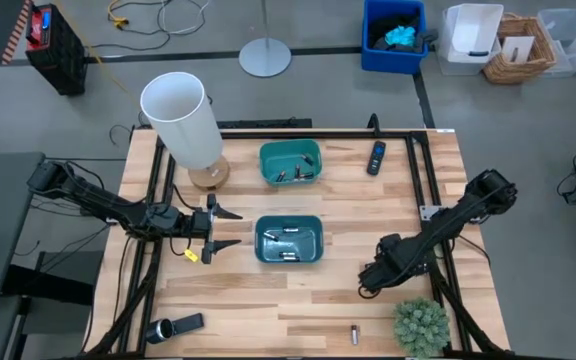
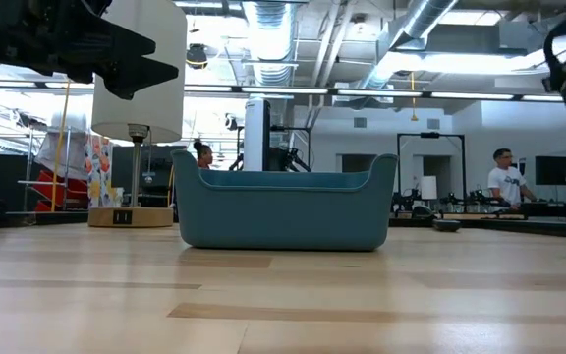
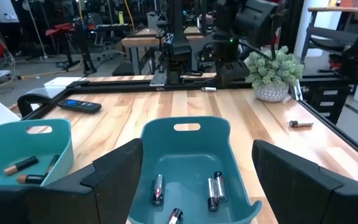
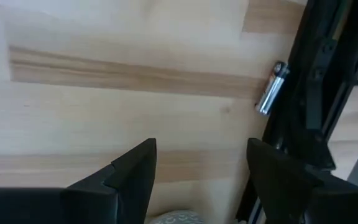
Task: Sort batteries
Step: Put the silver battery into the blue bin
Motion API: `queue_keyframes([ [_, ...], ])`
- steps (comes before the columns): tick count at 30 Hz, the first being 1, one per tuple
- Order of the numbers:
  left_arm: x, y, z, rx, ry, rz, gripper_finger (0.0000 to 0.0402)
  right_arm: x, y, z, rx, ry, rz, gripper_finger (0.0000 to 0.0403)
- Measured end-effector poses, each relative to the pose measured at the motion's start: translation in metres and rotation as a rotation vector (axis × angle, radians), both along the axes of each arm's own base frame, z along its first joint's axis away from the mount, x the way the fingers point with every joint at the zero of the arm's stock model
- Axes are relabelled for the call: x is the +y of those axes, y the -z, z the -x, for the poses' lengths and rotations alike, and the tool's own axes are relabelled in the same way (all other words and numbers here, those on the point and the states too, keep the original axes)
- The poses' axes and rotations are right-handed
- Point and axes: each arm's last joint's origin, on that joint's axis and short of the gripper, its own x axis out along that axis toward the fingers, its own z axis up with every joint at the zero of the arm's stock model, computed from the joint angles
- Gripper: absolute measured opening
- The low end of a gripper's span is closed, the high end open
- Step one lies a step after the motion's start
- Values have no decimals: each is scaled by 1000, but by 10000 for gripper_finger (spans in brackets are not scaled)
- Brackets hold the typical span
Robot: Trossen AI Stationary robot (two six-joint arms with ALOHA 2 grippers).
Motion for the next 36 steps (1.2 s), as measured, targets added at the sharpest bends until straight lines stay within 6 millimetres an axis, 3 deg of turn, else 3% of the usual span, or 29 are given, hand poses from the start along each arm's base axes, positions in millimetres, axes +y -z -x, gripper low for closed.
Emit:
queue_keyframes([
  [5, 0, 0, 0, 3, 1, -16, 294, 3, 13, -15, -32, -43, -73, 264],
  [12, -1, 4, -2, 32, 3, -24, 294, 3, 12, -39, -334, -241, -54, 264],
  [16, -1, 6, -5, 25, -1, -23, 294, 11, 10, -51, -483, -285, -116, 264],
  [20, 2, 7, -8, 23, -19, -20, 294, 31, 21, -60, -573, -296, -163, 264],
  [27, 3, 13, -12, 60, -34, -3, 294, 71, 43, -52, -601, -246, -154, 265],
  [36, 3, 15, -13, 66, -37, 38, 294, 100, 46, -45, -605, -217, -134, 265],
])
